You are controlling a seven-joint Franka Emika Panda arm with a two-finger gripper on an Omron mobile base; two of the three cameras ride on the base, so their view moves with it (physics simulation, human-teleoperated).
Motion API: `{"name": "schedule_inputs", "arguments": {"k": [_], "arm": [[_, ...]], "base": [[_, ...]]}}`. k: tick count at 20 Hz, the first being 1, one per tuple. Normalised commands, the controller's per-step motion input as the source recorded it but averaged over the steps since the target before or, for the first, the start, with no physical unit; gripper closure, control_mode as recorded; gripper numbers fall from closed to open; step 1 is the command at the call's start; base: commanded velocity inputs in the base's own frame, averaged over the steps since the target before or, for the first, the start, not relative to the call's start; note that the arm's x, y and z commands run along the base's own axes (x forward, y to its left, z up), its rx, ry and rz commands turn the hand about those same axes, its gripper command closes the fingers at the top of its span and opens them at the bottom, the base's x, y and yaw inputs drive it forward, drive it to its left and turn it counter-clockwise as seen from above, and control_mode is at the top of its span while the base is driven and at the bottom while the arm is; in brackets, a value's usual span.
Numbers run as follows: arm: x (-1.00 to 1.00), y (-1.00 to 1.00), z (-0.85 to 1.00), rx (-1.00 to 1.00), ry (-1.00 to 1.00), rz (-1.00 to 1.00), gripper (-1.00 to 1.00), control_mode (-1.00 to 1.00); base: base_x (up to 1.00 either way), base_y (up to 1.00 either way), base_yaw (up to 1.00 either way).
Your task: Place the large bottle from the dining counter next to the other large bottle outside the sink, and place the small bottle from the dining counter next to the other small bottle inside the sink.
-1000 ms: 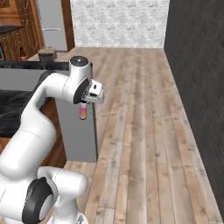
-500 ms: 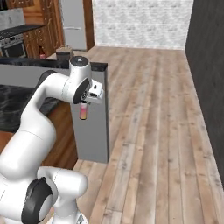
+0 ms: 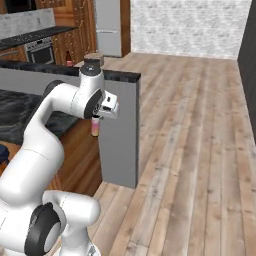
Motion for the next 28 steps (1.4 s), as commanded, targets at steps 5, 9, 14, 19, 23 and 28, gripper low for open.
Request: {"name": "schedule_inputs", "arguments": {"k": [5,9,14,19,23,28], "arm": [[0.0,0.0,0.0,0.0,0.0,0.0,1.0,1.0],[0.0,0.0,0.0,0.0,0.0,0.0,1.0,1.0],[0.0,0.0,0.0,0.0,0.0,0.0,1.0,1.0],[0.0,0.0,0.0,0.0,0.0,0.0,1.0,1.0],[0.0,0.0,0.0,0.0,0.0,0.0,1.0,1.0],[0.0,0.0,0.0,0.0,0.0,0.0,1.0,1.0]], "base": [[0.0,0.0,0.25],[-0.03,0.0,0.25],[-0.01,0.0,0.25],[0.2,-0.1,0.22],[0.33,-0.18,0.21],[0.23,-0.44,0.16]]}}
